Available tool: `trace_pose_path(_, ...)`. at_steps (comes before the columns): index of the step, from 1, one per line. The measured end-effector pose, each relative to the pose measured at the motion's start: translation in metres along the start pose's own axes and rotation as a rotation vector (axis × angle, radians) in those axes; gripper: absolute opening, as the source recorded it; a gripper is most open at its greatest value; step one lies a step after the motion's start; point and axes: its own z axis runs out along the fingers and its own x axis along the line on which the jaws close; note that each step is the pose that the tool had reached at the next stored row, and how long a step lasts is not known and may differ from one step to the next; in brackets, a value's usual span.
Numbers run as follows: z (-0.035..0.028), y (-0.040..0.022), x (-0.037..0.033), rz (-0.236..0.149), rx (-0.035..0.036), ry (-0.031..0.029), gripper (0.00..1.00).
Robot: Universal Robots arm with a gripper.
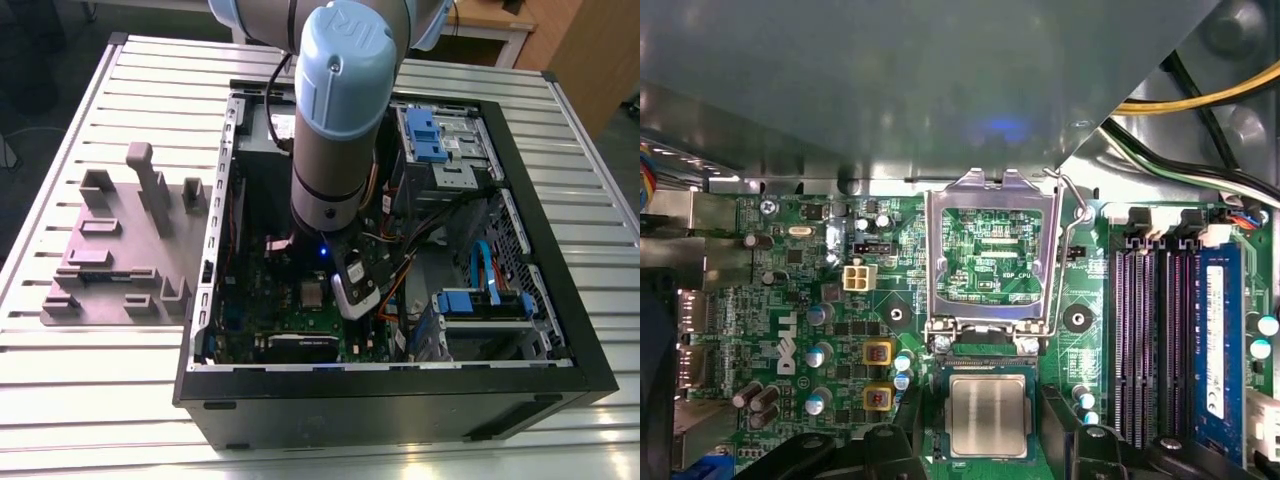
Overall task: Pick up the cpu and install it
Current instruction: 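Place the cpu into insertion slot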
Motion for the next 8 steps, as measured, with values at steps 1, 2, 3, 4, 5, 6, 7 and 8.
trace_pose_path(1, 0.0000, 0.0000, 0.0001, 0.000, 0.0001, 0.0000, 0.58)
trace_pose_path(2, 0.0000, 0.0000, 0.0001, 0.000, 0.0006, 0.0001, 0.58)
trace_pose_path(3, 0.0000, 0.0000, 0.0001, 0.000, 0.0006, 0.0001, 0.58)
trace_pose_path(4, 0.0000, 0.0000, 0.0000, 0.001, 0.0009, -0.0001, 0.58)
trace_pose_path(5, 0.0000, 0.0000, -0.0003, 0.000, 0.0009, -0.0001, 0.58)
trace_pose_path(6, 0.0001, 0.0000, -0.0004, 0.000, 0.0009, -0.0001, 0.58)
trace_pose_path(7, 0.0000, 0.0000, -0.0003, 0.001, 0.0011, 0.0000, 0.58)
trace_pose_path(8, 0.0000, 0.0000, -0.0001, 0.000, 0.0011, 0.0000, 0.58)
